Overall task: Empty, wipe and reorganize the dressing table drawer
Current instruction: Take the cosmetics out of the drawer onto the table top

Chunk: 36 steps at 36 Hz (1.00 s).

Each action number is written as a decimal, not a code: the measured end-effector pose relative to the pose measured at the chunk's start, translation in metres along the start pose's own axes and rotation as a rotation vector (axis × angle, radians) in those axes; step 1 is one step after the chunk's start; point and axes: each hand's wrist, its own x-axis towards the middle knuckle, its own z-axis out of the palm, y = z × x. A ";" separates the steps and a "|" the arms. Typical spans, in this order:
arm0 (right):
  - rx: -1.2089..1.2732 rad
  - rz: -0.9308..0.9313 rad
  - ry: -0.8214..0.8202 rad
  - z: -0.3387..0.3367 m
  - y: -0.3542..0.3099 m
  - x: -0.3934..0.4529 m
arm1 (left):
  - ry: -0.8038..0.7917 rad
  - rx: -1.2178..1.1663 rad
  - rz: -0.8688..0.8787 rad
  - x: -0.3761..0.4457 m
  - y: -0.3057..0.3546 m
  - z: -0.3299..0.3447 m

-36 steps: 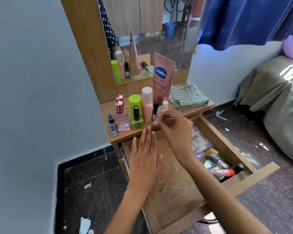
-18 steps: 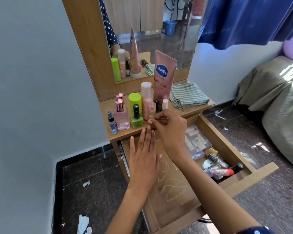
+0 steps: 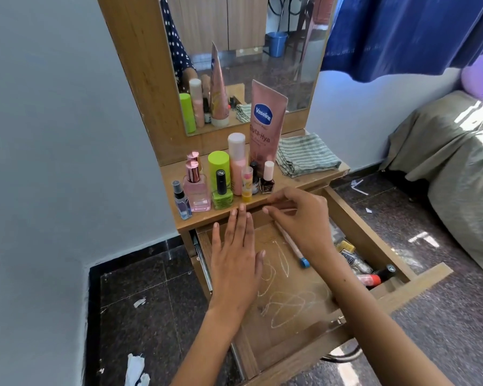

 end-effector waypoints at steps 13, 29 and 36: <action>-0.542 0.325 -0.335 -0.060 0.075 -0.039 | -0.347 -0.312 0.244 0.044 0.062 0.005; -0.443 0.350 -0.159 -0.059 0.079 -0.049 | -0.492 -0.022 0.365 0.043 0.097 0.006; -0.352 0.351 -0.046 -0.059 0.071 -0.053 | -0.508 -0.081 0.241 0.040 0.096 -0.005</action>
